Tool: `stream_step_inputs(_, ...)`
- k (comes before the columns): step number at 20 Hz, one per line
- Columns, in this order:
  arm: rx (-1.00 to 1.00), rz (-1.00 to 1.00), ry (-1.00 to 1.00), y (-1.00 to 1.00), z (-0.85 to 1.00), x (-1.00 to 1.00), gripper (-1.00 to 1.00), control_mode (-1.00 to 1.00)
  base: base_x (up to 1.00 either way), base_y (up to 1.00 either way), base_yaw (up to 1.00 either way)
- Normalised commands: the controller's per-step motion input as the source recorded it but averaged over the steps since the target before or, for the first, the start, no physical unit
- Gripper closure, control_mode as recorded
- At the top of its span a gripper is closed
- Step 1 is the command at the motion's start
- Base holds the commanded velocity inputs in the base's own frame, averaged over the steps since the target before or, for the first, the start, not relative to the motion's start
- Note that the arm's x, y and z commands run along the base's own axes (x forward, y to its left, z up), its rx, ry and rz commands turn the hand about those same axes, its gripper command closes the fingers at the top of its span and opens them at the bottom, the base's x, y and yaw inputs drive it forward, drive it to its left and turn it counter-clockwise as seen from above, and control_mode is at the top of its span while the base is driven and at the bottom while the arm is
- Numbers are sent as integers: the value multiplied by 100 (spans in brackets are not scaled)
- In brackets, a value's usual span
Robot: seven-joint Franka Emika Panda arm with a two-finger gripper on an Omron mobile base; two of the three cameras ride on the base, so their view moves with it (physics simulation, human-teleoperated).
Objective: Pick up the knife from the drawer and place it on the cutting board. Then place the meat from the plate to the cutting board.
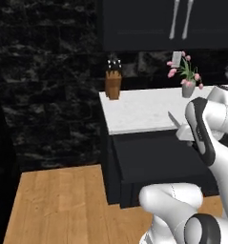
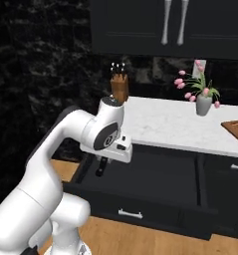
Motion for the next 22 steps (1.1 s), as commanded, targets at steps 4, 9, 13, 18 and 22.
stream_step_inputs(4, 0, 0, 0, 0, 0, 0, 100, 100, 18, -100, 0)
stream_step_inputs(9, 0, 0, 0, 0, 0, 0, 100, 100, 11, -100, 0)
stream_step_inputs(13, 0, 0, 0, 0, 0, 0, 100, 100, 24, -100, 12)
stream_step_inputs(18, 0, 0, 0, 0, 0, 0, 100, 100, 48, -100, 22)
stream_step_inputs(22, 0, 0, 0, 0, 0, 0, 100, 100, 58, -100, 23)
